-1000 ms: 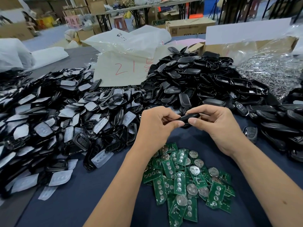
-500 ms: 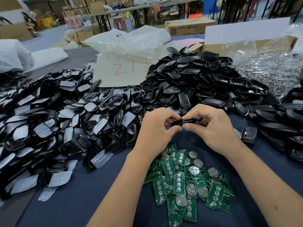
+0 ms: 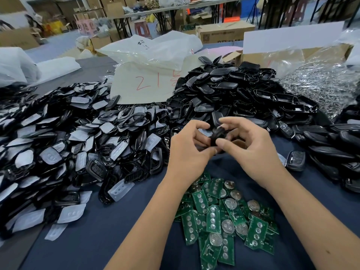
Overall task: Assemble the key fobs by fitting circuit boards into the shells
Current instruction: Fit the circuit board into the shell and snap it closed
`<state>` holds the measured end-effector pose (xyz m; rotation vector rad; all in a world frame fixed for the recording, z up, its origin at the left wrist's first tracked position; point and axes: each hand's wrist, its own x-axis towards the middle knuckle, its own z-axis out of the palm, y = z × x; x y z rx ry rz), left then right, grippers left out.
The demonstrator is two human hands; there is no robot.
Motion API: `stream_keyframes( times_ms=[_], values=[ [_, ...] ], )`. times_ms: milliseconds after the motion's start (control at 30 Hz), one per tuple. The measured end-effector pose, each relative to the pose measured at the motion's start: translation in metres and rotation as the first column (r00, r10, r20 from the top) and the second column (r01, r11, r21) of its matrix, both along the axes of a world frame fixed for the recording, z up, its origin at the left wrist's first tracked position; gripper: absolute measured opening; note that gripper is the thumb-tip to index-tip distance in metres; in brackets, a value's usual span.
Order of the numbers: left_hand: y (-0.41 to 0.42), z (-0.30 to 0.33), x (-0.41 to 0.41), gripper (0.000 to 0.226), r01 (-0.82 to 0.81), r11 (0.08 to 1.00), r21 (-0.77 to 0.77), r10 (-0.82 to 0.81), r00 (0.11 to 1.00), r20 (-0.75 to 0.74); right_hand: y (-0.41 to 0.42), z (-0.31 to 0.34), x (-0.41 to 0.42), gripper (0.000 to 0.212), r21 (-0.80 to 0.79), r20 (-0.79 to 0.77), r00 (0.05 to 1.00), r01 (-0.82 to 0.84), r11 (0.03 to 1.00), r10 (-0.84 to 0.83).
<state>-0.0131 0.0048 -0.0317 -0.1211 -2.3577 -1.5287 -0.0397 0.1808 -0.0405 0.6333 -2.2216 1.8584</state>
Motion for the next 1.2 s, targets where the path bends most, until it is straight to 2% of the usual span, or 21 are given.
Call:
stream_keyframes(
  times_ms=[67,133,200,300,433,500,567,700,767,900,967,1000,1100,1133,1200],
  values=[
    [0.0,0.001,-0.001,0.042,-0.007,0.976,0.217,-0.01,0.997,0.077,-0.002,0.0,-0.001,0.024,-0.089,0.067,0.997,0.043,0.995,-0.037],
    [-0.001,0.002,-0.001,0.032,0.003,0.913,0.409,-0.064,0.989,0.136,-0.005,-0.001,-0.001,0.011,-0.115,0.127,0.991,0.065,0.991,-0.051],
    [-0.002,0.003,-0.001,0.027,0.024,0.844,0.536,-0.144,0.972,0.184,-0.007,-0.003,0.0,0.021,-0.101,0.179,0.983,0.053,0.993,-0.034],
    [-0.002,0.005,0.001,0.027,0.066,0.738,0.672,-0.275,0.939,0.209,-0.01,-0.002,0.003,0.035,-0.194,0.262,0.963,-0.007,0.981,0.059],
    [0.0,0.01,0.003,0.041,0.096,0.656,0.748,-0.366,0.908,0.204,-0.011,-0.001,0.004,0.036,-0.267,0.316,0.943,-0.018,0.963,0.105],
    [0.0,0.011,0.004,0.047,0.109,0.646,0.755,-0.39,0.898,0.204,-0.01,-0.002,0.004,0.036,-0.283,0.311,0.943,-0.031,0.959,0.122],
    [-0.001,0.011,0.005,0.049,0.116,0.654,0.747,-0.395,0.895,0.208,-0.01,-0.002,0.005,0.047,-0.295,0.305,0.944,-0.03,0.955,0.125],
    [-0.002,0.01,0.005,0.039,0.121,0.671,0.731,-0.391,0.896,0.212,-0.012,-0.001,0.005,0.056,-0.315,0.297,0.947,-0.021,0.949,0.12],
    [-0.002,0.01,0.006,0.032,0.128,0.674,0.728,-0.393,0.896,0.206,-0.011,-0.001,0.005,0.056,-0.308,0.294,0.949,-0.021,0.951,0.116],
    [-0.001,0.008,0.005,0.034,0.128,0.673,0.728,-0.391,0.897,0.204,-0.012,-0.001,0.006,0.052,-0.286,0.285,0.952,-0.024,0.958,0.109],
    [-0.001,0.006,0.005,0.028,0.119,0.706,0.698,-0.364,0.906,0.215,-0.011,0.0,0.005,0.048,-0.263,0.266,0.96,-0.018,0.965,0.091],
    [-0.002,0.005,0.004,0.026,0.115,0.749,0.652,-0.335,0.915,0.224,-0.009,0.0,0.004,0.045,-0.213,0.234,0.97,-0.01,0.977,0.061],
    [-0.008,0.002,0.002,0.033,0.09,0.898,0.431,-0.204,0.953,0.225,0.001,0.001,-0.002,0.033,0.121,0.037,0.996,0.08,0.989,-0.085],
    [-0.011,0.002,0.001,0.034,0.069,0.919,0.389,-0.157,0.967,0.201,0.003,0.002,-0.003,0.03,0.176,-0.008,0.995,0.096,0.98,-0.096],
    [-0.011,0.003,0.0,0.032,0.046,0.949,0.313,-0.09,0.988,0.127,0.007,0.006,-0.003,0.025,0.178,-0.024,0.997,0.08,0.981,-0.077]
  ],
)
